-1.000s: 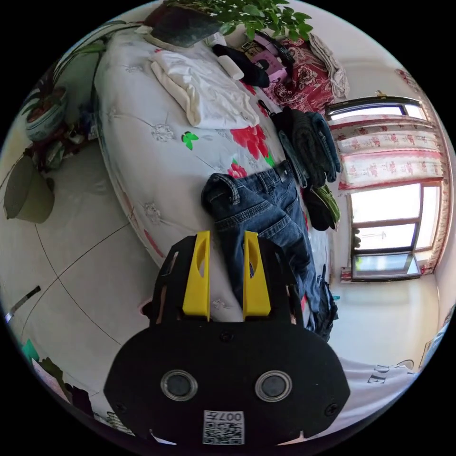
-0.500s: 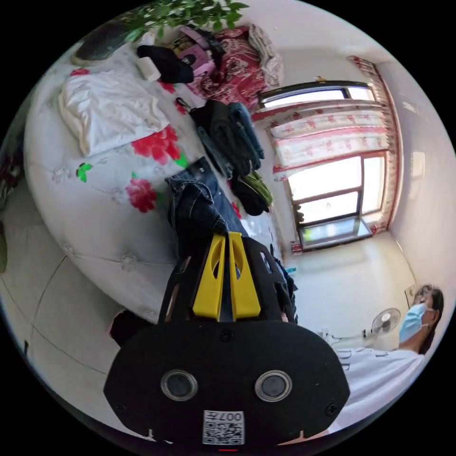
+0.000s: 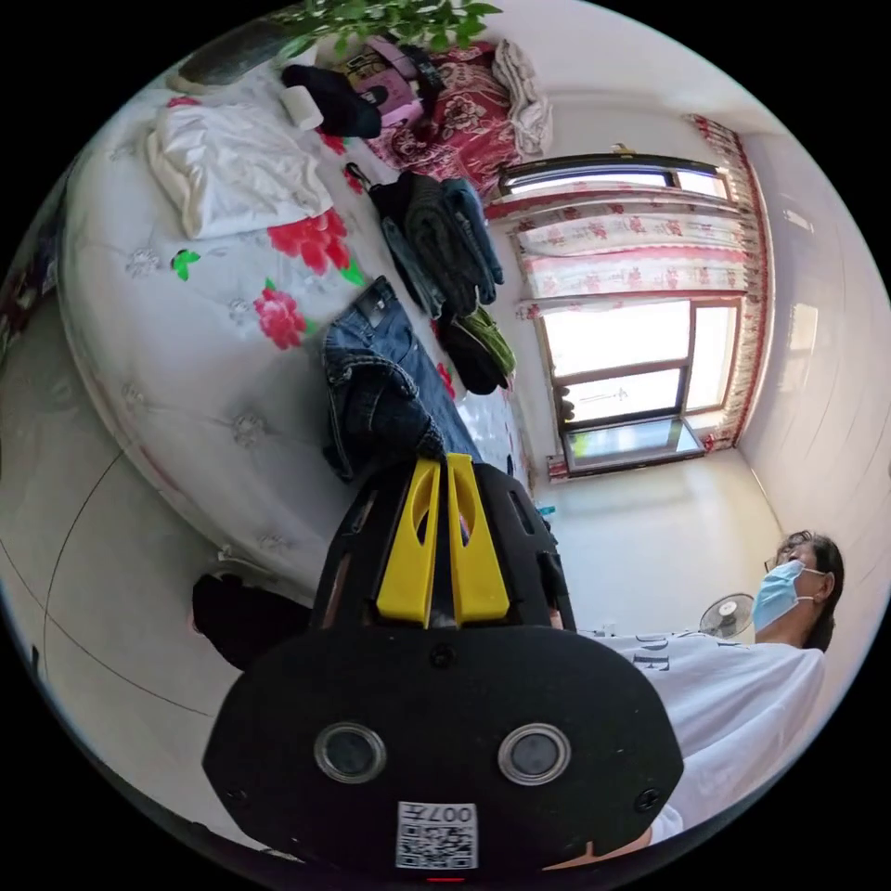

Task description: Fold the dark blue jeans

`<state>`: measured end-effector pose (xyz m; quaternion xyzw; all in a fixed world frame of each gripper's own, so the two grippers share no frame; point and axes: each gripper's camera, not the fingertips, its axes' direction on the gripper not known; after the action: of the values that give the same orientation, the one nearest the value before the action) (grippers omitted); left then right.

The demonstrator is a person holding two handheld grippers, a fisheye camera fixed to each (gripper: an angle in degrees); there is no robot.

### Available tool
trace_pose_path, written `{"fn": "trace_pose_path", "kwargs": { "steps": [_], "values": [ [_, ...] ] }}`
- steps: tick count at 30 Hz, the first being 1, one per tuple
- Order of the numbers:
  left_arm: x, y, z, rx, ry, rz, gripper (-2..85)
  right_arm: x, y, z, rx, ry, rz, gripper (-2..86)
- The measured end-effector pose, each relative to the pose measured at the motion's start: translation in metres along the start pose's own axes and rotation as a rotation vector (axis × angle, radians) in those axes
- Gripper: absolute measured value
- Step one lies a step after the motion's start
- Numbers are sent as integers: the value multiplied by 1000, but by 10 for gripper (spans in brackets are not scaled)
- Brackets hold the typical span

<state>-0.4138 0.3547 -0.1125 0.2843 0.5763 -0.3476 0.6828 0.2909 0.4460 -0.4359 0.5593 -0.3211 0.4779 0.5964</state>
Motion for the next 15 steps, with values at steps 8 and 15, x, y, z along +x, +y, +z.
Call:
{"fn": "trace_pose_path", "kwargs": {
  "steps": [8,15],
  "values": [
    [22,-26,31,187,50,12,-9,-41,-2,29,97,-13,2,-2],
    [51,-114,129,133,-22,74,-8,-113,-58,128,81,90,-124,0]
  ]
}}
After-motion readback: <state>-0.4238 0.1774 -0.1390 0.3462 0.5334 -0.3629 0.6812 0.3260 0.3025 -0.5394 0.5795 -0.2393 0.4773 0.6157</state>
